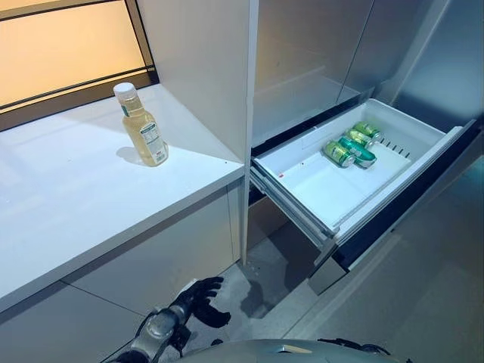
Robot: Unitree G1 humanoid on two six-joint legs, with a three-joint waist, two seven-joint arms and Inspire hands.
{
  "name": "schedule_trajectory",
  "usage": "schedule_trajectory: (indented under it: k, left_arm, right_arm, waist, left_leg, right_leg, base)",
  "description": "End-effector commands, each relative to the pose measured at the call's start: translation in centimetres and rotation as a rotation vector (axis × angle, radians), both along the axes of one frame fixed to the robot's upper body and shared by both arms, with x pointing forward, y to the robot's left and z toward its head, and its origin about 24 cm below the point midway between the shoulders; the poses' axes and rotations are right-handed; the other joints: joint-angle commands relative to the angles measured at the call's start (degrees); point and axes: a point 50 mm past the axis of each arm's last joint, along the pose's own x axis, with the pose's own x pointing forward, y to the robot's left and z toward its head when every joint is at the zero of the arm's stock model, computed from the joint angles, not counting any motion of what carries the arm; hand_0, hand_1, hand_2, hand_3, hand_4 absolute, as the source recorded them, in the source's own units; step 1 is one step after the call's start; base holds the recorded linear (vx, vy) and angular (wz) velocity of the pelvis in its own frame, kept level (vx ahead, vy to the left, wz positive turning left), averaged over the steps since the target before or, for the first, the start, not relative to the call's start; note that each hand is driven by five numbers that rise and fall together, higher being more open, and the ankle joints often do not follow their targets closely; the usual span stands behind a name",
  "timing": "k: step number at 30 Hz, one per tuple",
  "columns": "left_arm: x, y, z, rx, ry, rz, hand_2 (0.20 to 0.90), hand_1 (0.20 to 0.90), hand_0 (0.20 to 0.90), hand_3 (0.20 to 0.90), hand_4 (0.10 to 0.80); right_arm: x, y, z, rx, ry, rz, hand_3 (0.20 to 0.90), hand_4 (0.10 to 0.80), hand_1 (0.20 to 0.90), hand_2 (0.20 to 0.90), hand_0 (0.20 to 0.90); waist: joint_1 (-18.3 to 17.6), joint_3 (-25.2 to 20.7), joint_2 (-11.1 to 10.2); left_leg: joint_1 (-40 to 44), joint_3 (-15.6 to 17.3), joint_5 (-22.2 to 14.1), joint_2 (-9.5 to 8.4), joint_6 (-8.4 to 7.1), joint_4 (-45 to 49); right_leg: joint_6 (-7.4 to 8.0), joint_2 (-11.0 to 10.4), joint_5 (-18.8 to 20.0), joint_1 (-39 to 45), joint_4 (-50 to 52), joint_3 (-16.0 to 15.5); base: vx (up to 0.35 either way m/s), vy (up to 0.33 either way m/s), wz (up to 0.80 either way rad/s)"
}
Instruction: Put drinks into fridge and close the fridge
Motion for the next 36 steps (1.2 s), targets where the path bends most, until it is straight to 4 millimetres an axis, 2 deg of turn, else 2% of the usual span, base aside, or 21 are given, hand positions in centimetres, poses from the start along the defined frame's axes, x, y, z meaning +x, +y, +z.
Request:
schedule_trajectory:
  k: [1, 4, 5, 6, 7, 8, 12, 18, 20, 22, 31, 36]
  left_arm:
    - [5.6, -2.7, 4.4, -0.049, -0.294, -0.158, 0.9, 0.9, 0.9, 0.9, 0.8]
    - [7.4, -4.0, 7.0, -0.072, -0.415, -0.221, 0.9, 0.9, 0.9, 0.9, 0.8]
    - [7.5, -4.1, 7.2, -0.072, -0.423, -0.229, 0.9, 0.9, 0.9, 0.9, 0.8]
    - [7.8, -4.8, 8.3, -0.088, -0.495, -0.294, 0.9, 0.9, 0.9, 0.9, 0.8]
    - [7.6, -5.1, 8.8, -0.114, -0.545, -0.303, 0.9, 0.9, 0.9, 0.9, 0.8]
    - [7.5, -4.7, 8.3, -0.107, -0.482, -0.275, 0.9, 0.9, 0.9, 0.9, 0.8]
    - [6.7, -4.7, 10.1, -0.127, -0.621, -0.34, 0.9, 0.9, 0.9, 0.9, 0.8]
    - [7.6, -4.7, 17.1, -0.19, -0.862, -0.419, 0.9, 0.9, 0.9, 0.9, 0.8]
    - [7.7, -4.7, 19.4, -0.249, -0.905, -0.439, 0.9, 0.9, 0.9, 0.9, 0.8]
    - [7.5, -4.6, 22.0, -0.386, -0.918, -0.444, 0.9, 0.9, 0.9, 0.9, 0.8]
    - [6.7, -4.1, 26.1, -0.516, -1.03, -0.464, 0.9, 0.9, 0.9, 0.9, 0.8]
    - [6.7, -3.0, 28.6, -0.588, -1.123, -0.412, 0.9, 0.9, 0.9, 0.9, 0.8]
  right_arm:
    - [0.8, 0.1, 0.2, 0.028, 0.006, 0.105, 0.9, 0.8, 0.9, 0.9, 0.9]
    - [0.9, 0.1, 0.2, 0.028, 0.006, 0.106, 0.9, 0.8, 0.9, 0.9, 0.9]
    - [0.8, 0.1, 0.2, 0.028, 0.006, 0.106, 0.9, 0.8, 0.9, 0.9, 0.9]
    - [0.8, 0.2, 0.2, 0.029, 0.007, 0.105, 0.9, 0.8, 0.9, 0.9, 0.9]
    - [0.7, 0.4, 0.1, 0.032, 0.004, 0.103, 0.9, 0.8, 0.9, 0.9, 0.9]
    - [0.7, 0.5, 0.1, 0.033, 0.0, 0.1, 0.9, 0.8, 0.9, 0.9, 0.9]
    - [0.8, 0.6, 0.1, 0.025, -0.027, 0.078, 0.9, 0.8, 0.9, 0.9, 0.9]
    - [0.5, 0.9, 0.0, 0.013, -0.046, 0.039, 0.9, 0.8, 0.9, 0.9, 0.9]
    - [0.1, 1.0, -0.1, 0.014, -0.044, 0.023, 0.9, 0.8, 0.9, 0.9, 0.9]
    - [-0.3, 1.0, -0.2, 0.015, -0.045, 0.005, 0.9, 0.8, 0.9, 0.9, 0.9]
    - [-0.7, 1.0, -0.2, 0.019, -0.044, -0.015, 0.9, 0.8, 0.9, 0.9, 0.9]
    - [-0.9, 1.0, -0.3, 0.023, -0.047, -0.023, 0.9, 0.8, 0.9, 0.9, 0.9]
  waist:
    - [-0.1, 0.5, 1.2]
    - [0.0, 0.4, 1.3]
    - [0.0, 0.4, 1.3]
    - [0.0, 0.2, 1.4]
    - [0.1, 0.1, 1.3]
    - [0.3, 0.1, 1.3]
    - [0.9, 1.3, 1.7]
    - [1.8, 2.0, 2.2]
    - [2.3, 1.7, 2.3]
    - [2.9, 1.6, 2.2]
    - [3.9, 1.0, 2.0]
    - [4.6, 0.7, 1.8]
  left_leg:
    - [0.4, 1.9, -5.3, -0.9, 1.48, 0.3]
    - [0.3, 1.9, -5.4, -0.89, 1.53, 0.3]
    - [0.3, 1.9, -5.4, -0.9, 1.54, 0.3]
    - [0.1, 1.7, -5.3, -0.97, 1.57, 0.3]
    - [-0.1, 1.8, -5.3, -0.94, 1.61, 0.3]
    - [-0.3, 1.8, -5.4, -0.9, 1.59, 0.3]
    - [-0.7, 1.1, -5.1, -1.02, 1.68, 0.3]
    - [-1.1, -0.2, -4.8, -1.41, 1.9, 0.3]
    - [-1.2, -0.7, -4.8, -1.46, 1.92, 0.3]
    - [-1.4, -1.1, -4.7, -1.48, 1.88, 0.3]
    - [-1.7, -2.1, -4.5, -1.73, 2.01, 0.3]
    - [-2.0, -2.9, -4.5, -1.96, 2.07, 0.3]
  right_leg:
    - [4.64, 0.0, 3.1, -5.2, 2.7, -0.3]
    - [4.73, -0.2, 3.2, -5.2, 2.5, -0.6]
    - [4.74, -0.2, 3.2, -5.2, 2.5, -0.6]
    - [4.77, -0.2, 3.3, -5.3, 2.5, -0.5]
    - [4.69, -0.1, 3.2, -5.5, 2.4, -0.4]
    - [4.64, -0.1, 3.2, -5.6, 2.4, -0.4]
    - [4.43, -0.2, 3.0, -5.9, 2.6, -0.8]
    - [4.36, -0.4, 3.0, -5.5, 2.2, -1.7]
    - [4.4, -0.5, 3.1, -5.3, 1.9, -2.0]
    - [4.37, -0.6, 3.1, -5.1, 1.7, -2.4]
    - [4.15, -0.6, 3.3, -5.2, 1.5, -2.7]
    - [3.96, -0.6, 3.5, -5.2, 1.2, -2.7]
  base:
    - [0.0, 0.0, 0.0]
    - [0.0, 0.0, 0.0]
    - [0.0, 0.0, 0.0]
    - [0.0, 0.0, 0.0]
    - [0.0, 0.0, 0.0]
    - [-0.054, -0.013, 0.0]
    - [-0.055, 0.013, 0.01]
    - [-0.026, 0.017, 0.04]
    - [0.004, -0.01, 0.07]
    - [0.0, -0.016, 0.15]
    - [-0.001, -0.008, 0.05]
    - [0.0, 0.0, 0.0]
